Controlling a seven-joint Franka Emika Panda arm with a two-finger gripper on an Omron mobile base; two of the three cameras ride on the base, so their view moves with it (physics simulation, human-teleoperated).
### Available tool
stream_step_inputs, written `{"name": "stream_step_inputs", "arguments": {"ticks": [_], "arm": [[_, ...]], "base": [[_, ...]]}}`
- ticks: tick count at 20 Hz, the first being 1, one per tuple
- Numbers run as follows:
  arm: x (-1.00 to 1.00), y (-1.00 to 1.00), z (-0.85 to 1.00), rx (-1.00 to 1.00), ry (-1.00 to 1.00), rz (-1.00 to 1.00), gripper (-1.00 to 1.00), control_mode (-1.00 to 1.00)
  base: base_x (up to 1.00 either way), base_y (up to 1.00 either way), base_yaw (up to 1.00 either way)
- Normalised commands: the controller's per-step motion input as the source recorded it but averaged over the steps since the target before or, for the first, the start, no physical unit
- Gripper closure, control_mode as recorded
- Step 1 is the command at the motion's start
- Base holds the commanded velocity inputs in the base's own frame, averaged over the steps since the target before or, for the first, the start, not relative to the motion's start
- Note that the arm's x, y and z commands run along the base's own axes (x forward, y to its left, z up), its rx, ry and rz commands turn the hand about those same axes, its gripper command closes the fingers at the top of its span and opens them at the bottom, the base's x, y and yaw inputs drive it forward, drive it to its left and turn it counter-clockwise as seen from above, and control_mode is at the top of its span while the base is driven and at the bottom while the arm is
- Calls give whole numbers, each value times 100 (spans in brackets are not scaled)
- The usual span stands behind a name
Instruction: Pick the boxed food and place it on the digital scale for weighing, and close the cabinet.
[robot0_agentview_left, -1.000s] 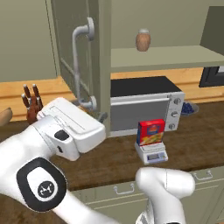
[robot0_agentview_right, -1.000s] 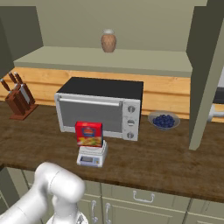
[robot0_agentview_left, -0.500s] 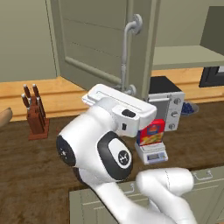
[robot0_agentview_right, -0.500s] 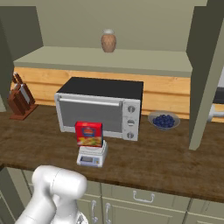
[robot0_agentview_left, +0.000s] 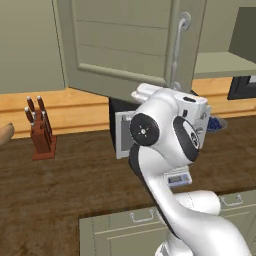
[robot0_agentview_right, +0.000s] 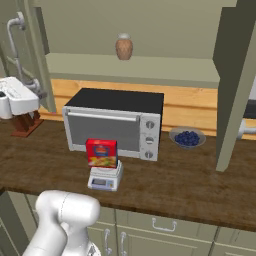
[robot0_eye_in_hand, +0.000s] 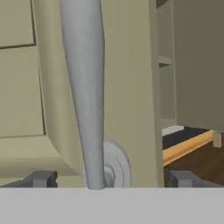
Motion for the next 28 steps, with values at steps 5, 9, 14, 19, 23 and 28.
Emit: {"name": "stream_step_inputs", "arguments": {"ticks": [5,9,14,19,23,28], "arm": [[98,-39,0,3,11,11,-100,-100],[86,-51,0,0,0,19,-100,-100],[90,-44,0,0,2,18,-100,-100],[89,-13,0,1,15,7,-100,-100],[57,-1,0,0,8,1,-100,-100],[4,0,0,0,2,3,-100,-100]], "base": [[0,0,0],[0,0,0],[0,0,0],[0,0,0],[0,0,0],[0,0,0]]}}
